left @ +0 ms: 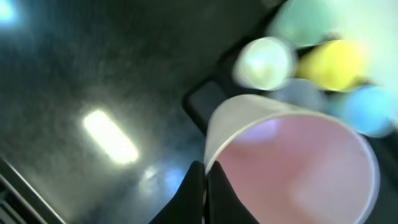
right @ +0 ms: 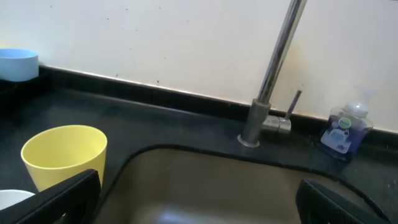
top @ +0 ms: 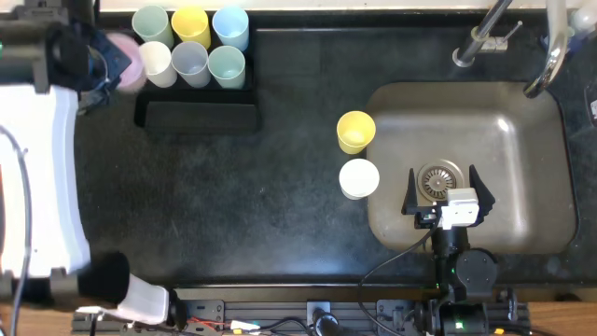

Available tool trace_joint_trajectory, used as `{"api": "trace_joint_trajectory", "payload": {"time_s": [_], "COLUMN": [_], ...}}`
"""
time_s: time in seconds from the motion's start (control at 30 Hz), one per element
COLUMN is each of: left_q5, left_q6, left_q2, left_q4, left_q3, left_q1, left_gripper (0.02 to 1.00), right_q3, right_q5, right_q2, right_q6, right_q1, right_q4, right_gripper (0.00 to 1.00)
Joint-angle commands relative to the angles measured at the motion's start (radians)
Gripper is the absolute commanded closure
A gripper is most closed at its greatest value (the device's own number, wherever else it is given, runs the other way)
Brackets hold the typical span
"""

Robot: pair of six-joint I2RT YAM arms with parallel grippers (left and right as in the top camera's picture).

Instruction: Store Cups

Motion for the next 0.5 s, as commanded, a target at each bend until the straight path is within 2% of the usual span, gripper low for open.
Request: {"api": "trace_joint_trajectory", "payload": {"time_s": [0.03, 0.1, 0.2, 0.5], "left_q5": [0.132, 0.172, 0.180, 0.197], "left_q6": [-0.024, -0.024, -0.024, -0.024], "left_q2": [0.026, 0.029, 0.031, 0.092], "left_q4": [0.119, 0.190, 0.249, 0.256], "left_q3": [-0.189, -0.249, -0.309, -0.328], "left_q1": [0.086, 0.106, 0.130, 0.125], "left_gripper": [0.982, 0.982, 0.982, 0.982], "right_q3": [-0.013, -0.013, -0.013, -0.013], "right_q5": [-0.007, -0.007, -0.007, -0.007], "right_q2": [-0.006, -0.006, -0.006, -0.006], "right_q6": [-0.003, -0.003, -0.003, -0.003], "right_q1": [0.005, 0.005, 0.005, 0.005], "right_q4": [0.005, 0.005, 0.005, 0.005], "right_gripper": [0.005, 0.005, 0.005, 0.005]}}
